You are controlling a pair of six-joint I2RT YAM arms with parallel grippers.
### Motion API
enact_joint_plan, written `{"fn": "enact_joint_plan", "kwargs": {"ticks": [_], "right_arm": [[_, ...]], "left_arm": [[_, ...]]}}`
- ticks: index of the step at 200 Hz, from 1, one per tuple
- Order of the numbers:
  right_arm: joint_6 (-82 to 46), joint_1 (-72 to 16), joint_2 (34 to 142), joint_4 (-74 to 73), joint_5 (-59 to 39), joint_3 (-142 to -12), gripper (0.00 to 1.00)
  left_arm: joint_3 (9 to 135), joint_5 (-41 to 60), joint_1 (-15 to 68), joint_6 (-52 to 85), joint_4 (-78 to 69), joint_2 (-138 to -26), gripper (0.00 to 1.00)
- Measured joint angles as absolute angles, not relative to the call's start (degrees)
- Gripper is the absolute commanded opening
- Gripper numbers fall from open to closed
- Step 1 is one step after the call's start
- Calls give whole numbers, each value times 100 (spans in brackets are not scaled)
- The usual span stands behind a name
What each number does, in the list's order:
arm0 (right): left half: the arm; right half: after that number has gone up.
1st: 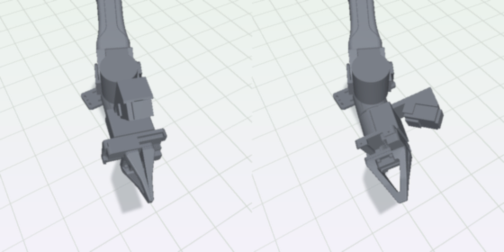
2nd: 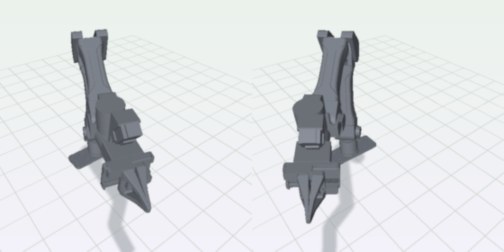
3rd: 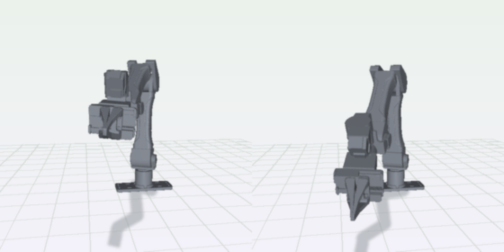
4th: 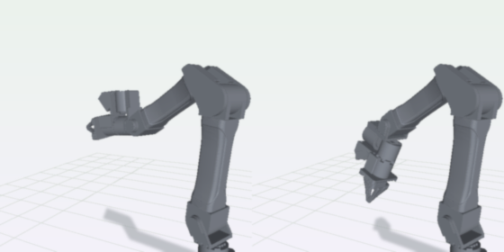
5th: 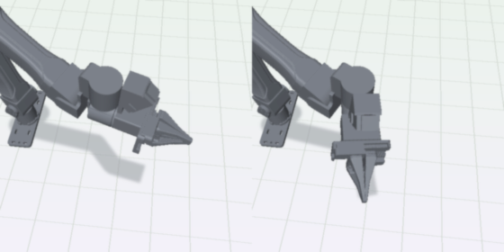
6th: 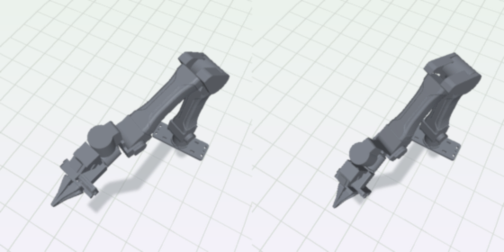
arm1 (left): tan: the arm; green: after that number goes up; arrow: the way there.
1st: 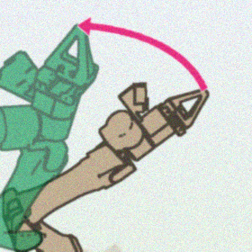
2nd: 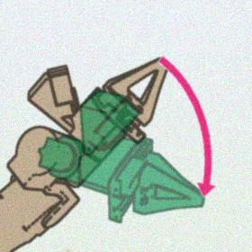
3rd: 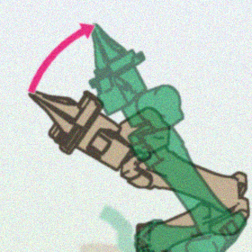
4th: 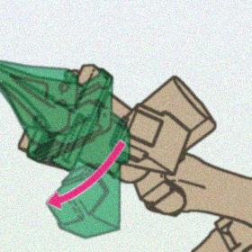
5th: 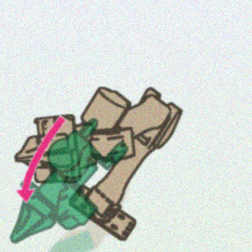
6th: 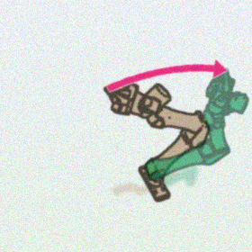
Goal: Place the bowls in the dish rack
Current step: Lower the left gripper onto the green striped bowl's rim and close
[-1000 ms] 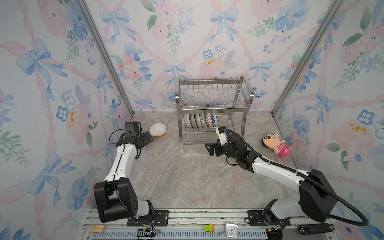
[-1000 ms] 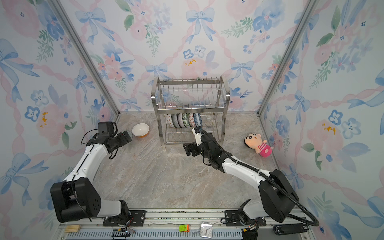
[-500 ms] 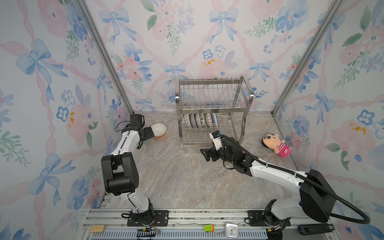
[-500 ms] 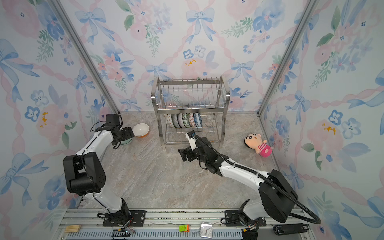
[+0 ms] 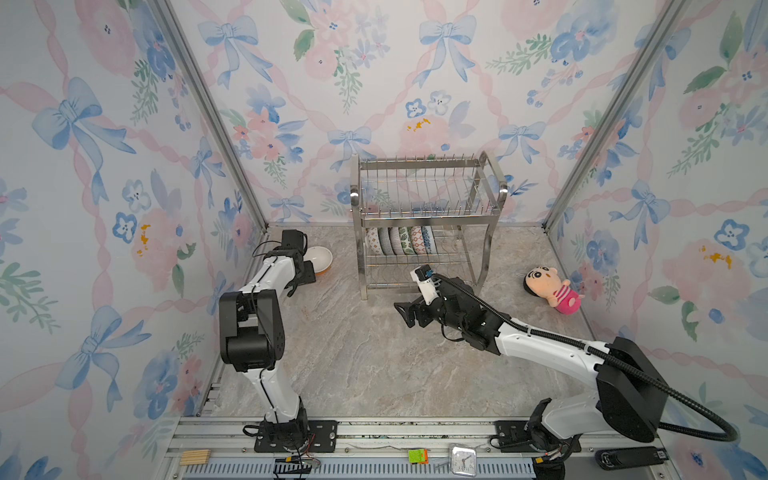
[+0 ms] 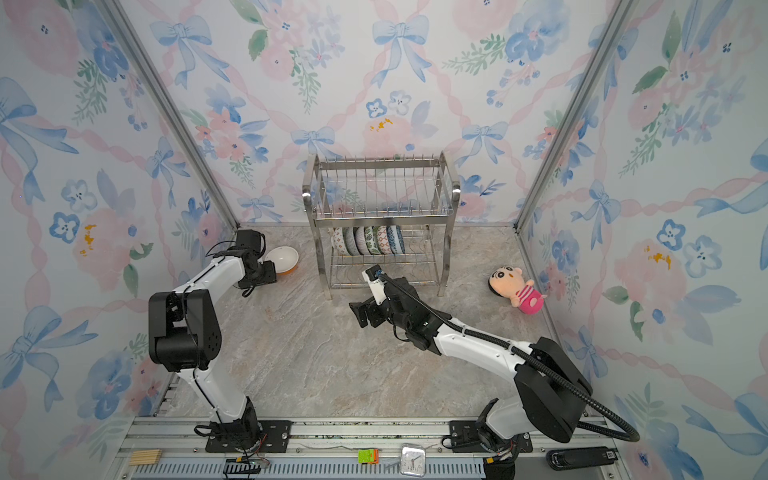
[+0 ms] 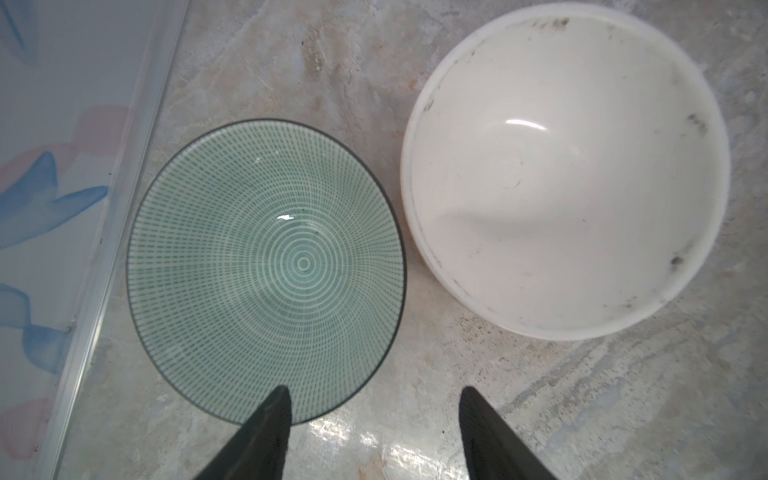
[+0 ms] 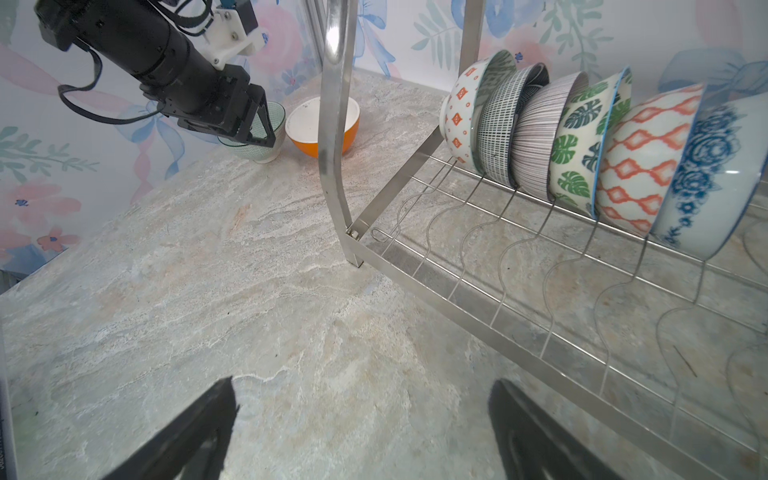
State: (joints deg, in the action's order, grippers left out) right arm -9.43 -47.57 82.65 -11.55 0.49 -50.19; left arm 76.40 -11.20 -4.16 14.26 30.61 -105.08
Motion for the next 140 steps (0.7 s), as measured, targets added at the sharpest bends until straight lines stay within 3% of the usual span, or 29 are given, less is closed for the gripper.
{"fn": "enact_joint_plan", "kwargs": {"ticks": [63,140], "right_arm": [[-1022,-4823,8287,-1138,49,-5089,96],[-1199,-4823,8368,-1138,47,-5089,96]], "left_arm": [[7690,-1090,-537,1367,3037,-10840,43],[7773,-751,-764,1361,3035,-10947,36]]}}
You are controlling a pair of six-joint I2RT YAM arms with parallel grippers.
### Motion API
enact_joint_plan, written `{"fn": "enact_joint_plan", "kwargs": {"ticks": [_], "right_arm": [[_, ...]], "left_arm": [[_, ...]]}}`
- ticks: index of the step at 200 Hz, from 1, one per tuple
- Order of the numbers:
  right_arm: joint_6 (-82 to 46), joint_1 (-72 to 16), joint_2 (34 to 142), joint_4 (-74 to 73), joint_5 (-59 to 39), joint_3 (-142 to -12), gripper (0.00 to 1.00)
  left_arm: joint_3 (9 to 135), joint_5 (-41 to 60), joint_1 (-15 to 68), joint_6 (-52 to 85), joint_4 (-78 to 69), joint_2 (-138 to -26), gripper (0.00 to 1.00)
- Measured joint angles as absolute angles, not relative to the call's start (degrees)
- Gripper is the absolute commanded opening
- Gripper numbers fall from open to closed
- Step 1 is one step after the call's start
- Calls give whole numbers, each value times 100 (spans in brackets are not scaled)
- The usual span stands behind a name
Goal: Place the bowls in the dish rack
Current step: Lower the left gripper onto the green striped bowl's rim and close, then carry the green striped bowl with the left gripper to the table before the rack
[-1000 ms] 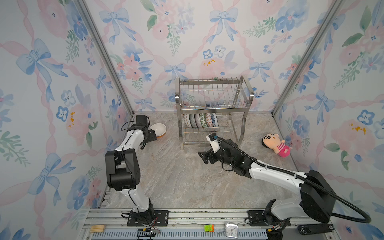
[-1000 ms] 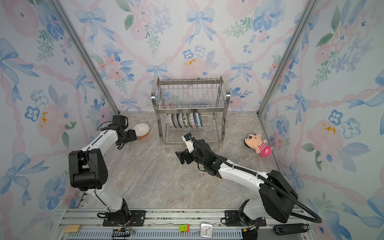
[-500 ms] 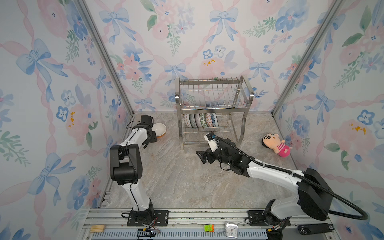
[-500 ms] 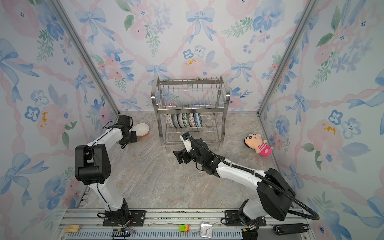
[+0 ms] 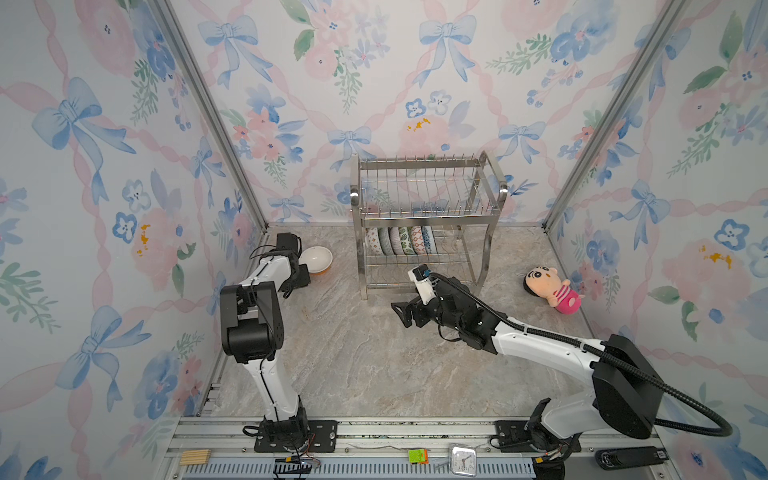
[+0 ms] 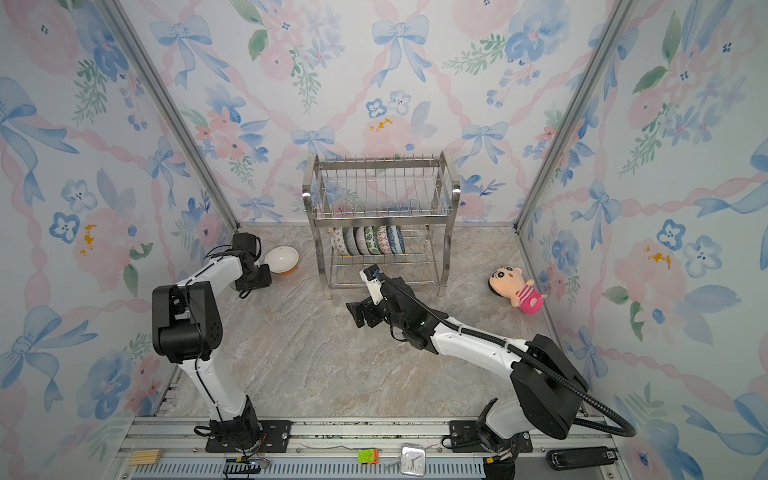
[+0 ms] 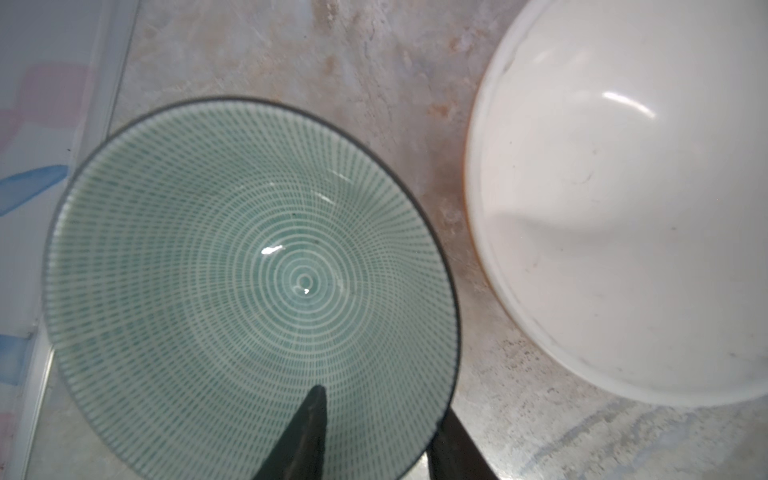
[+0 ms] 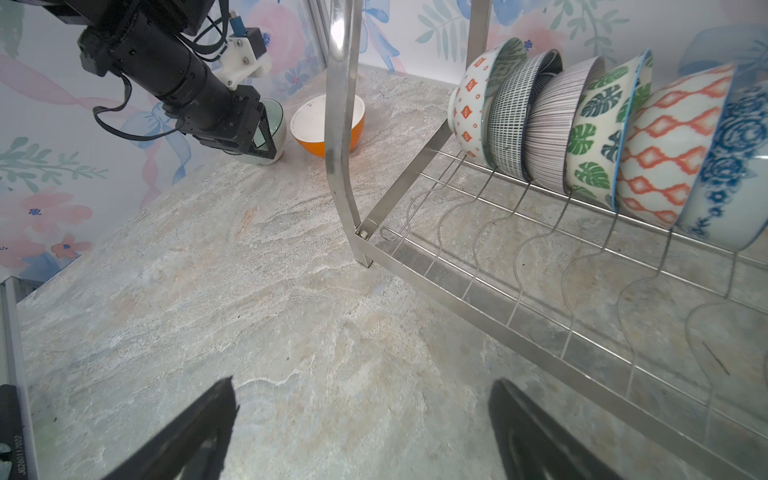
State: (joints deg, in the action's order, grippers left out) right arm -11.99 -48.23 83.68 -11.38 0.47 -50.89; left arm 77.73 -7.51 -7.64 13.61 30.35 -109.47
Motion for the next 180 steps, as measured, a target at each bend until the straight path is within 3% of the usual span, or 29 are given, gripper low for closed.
{"fn": "enact_joint_plan", "kwargs": {"ticks": [34,89,136,180], "right_arm": [[-1249,-4823,8370,-1140,47,-5089,97],[-1334,-4823,8436,-1155,27,-5100,96],[-1323,-4823,8444,-1116,-19,-5148,97],[-1205,-4897,8256,-1140,-202,-5151,97]], "left_arm": [[7797,-589,-913,1393,3033,-10973,32],[7911,-663,-996,1417,2993,-11041,0],[7837,-622,-919,1413,2980,-10897,0],[7459,-495,-211,1459,3253,-10436,0]]}}
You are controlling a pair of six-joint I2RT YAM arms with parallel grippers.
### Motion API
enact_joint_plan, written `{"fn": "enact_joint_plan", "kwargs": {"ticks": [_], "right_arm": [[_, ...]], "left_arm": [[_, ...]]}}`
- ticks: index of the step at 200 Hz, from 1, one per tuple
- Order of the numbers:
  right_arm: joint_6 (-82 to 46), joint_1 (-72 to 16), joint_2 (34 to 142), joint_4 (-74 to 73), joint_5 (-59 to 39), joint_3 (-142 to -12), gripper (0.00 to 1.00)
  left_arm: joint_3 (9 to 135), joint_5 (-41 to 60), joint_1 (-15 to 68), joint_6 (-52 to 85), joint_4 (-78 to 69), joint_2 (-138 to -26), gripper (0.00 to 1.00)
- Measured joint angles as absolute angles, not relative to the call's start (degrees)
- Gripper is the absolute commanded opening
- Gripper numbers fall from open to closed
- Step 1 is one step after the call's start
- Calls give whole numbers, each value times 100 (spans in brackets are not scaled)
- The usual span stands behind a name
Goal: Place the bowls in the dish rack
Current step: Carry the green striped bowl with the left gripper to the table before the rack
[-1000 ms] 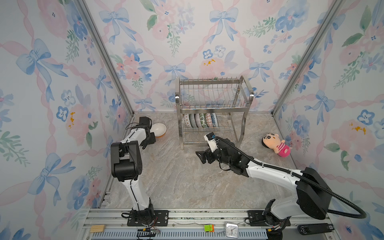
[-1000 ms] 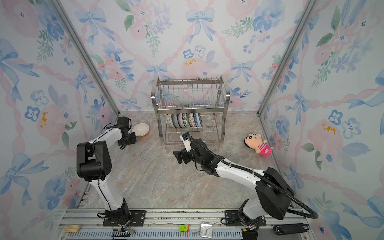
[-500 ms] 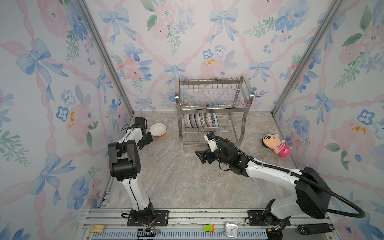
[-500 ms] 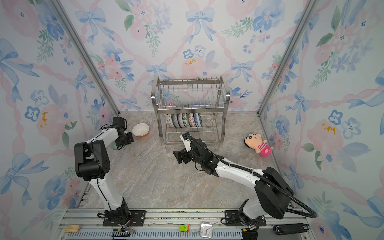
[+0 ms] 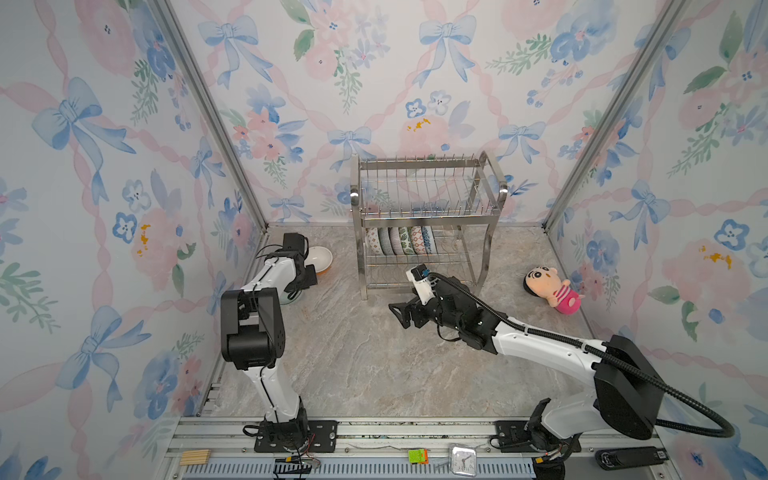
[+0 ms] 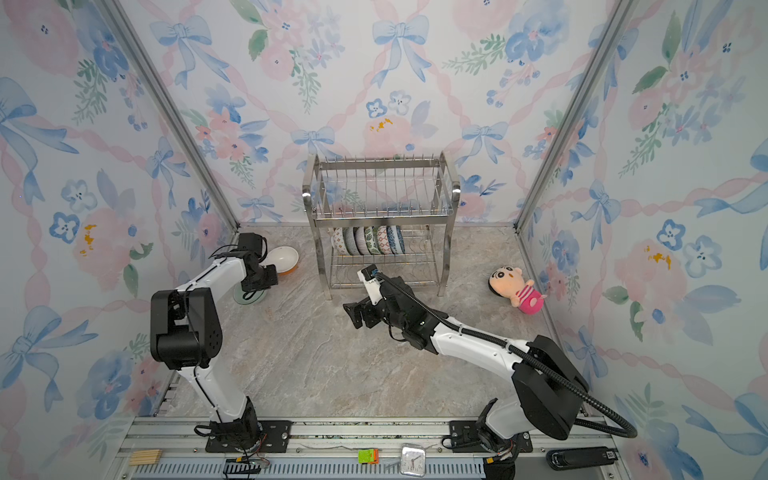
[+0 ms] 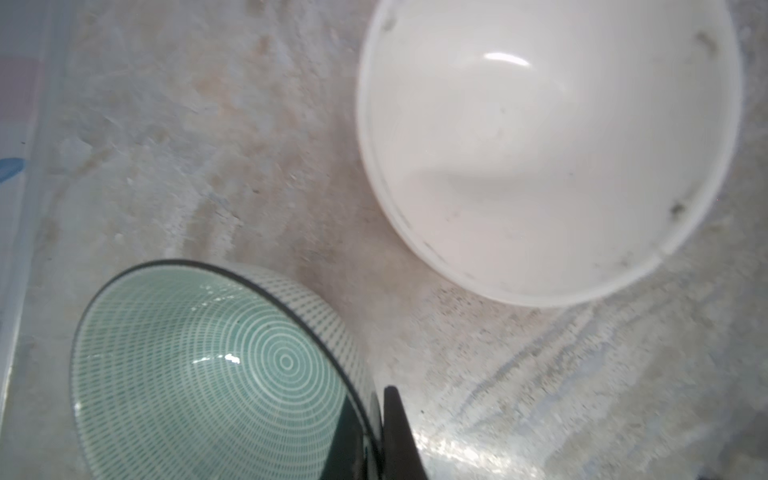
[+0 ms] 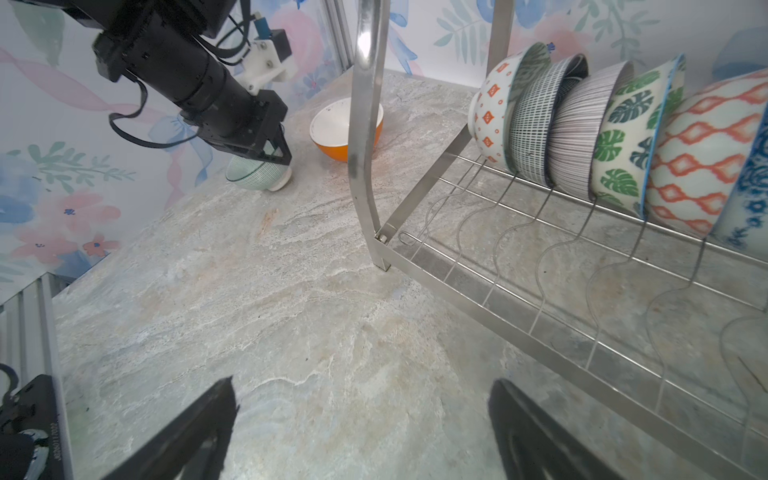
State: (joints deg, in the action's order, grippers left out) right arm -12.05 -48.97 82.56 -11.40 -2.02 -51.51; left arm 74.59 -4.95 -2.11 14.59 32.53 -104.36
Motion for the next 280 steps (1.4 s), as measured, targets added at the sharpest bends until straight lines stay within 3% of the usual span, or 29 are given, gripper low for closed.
{"fn": "enact_joint_plan", "kwargs": {"ticks": [77,137,200,270,280], "right_arm": [[-1068,-4952,7826,-1109,-69,-5103,96],[-1168,-4727,7607,-1050,25,-4805,97],[-1240,-4353,7113,-985,1,-4510,97],[-1424,-3795,6281,-871,-84,-4001,96],[-1446,-3741,6254,-832,-106,-3983,97]], "left_arm": [[6766,-285,902,1789,3607,-9417,0],[6171,-403,2322,2241,3763,-8969,0],[6709,-464,3734,2681,3782,-9439,0],[7446,-508,4285,2886,3760,-10335,0],[7529,-506,4355,2906,3754,-10403,4]]}}
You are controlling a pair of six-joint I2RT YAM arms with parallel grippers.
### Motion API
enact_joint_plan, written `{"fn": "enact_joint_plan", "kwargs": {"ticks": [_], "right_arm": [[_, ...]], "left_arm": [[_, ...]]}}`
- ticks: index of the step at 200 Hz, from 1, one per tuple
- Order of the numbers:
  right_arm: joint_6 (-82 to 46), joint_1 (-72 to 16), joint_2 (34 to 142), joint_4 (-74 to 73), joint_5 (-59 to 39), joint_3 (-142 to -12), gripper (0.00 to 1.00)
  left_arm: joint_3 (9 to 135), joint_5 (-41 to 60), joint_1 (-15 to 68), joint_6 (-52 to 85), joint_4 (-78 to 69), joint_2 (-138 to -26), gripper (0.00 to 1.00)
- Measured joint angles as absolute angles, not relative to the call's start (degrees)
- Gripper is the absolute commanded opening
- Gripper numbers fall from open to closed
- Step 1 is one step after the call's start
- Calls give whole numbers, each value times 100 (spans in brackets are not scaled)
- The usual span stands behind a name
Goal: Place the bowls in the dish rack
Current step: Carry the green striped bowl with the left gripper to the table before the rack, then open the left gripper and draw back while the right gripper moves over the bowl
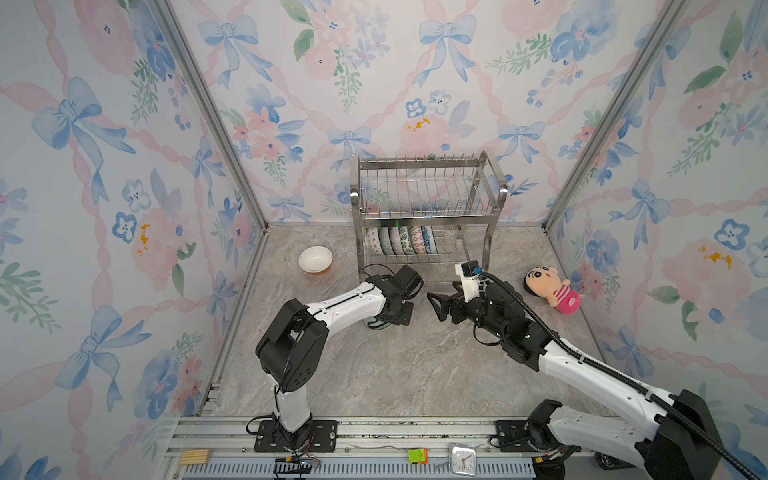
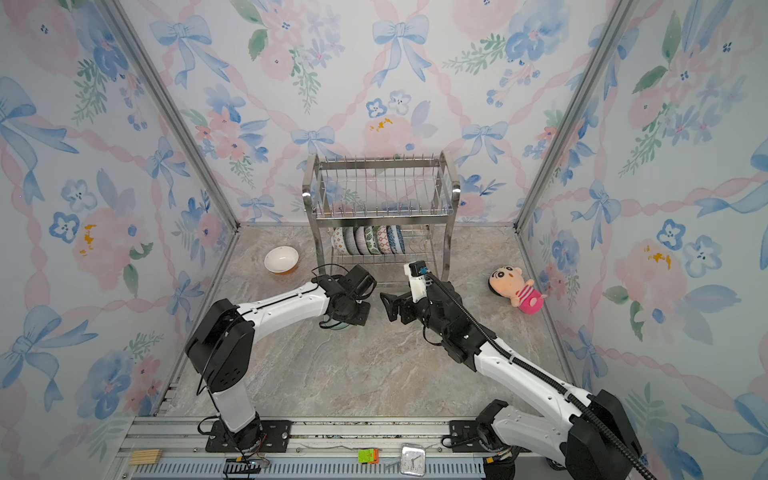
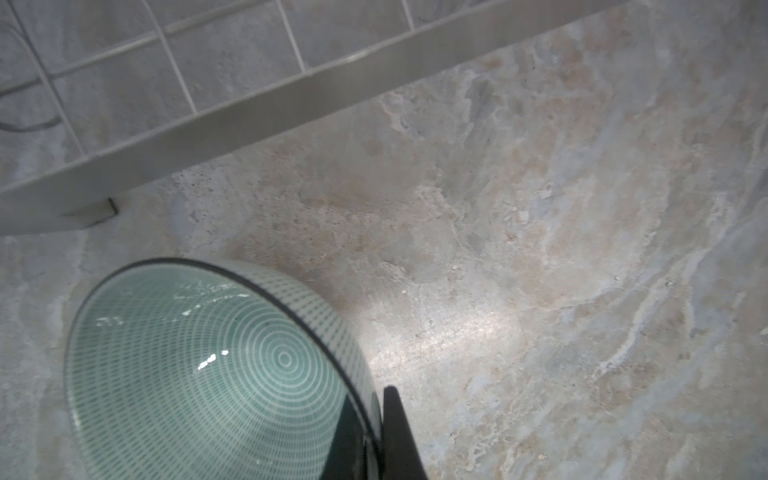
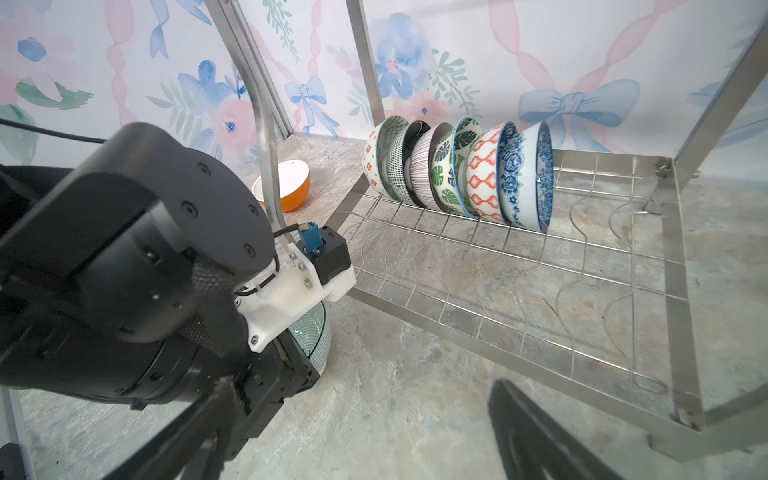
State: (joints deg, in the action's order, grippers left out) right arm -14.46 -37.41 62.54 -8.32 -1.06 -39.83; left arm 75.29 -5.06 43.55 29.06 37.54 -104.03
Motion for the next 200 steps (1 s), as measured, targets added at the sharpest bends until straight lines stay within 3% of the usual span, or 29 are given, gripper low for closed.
{"fn": "enact_joint_plan", "kwargs": {"ticks": [51,111,146,200], "right_arm": [[-1505,-3706,6246,-749,-169,-3918,97],[-1525,-3656,6200,-744,-176,-3918,96],[-1568,-3629,6184,-744,-189,-3885,97],[-1610,-3603,6189,-744,-191,-3885,96]], "left_arm": [[7752,-484,4504,2982,3741,-10573,19],[7787,-458,4504,3028,3741,-10573,28],[7787,-443,4504,3033,3741,-10571,49],[7793,-384,4368,3048,3743,-10372,70]]}}
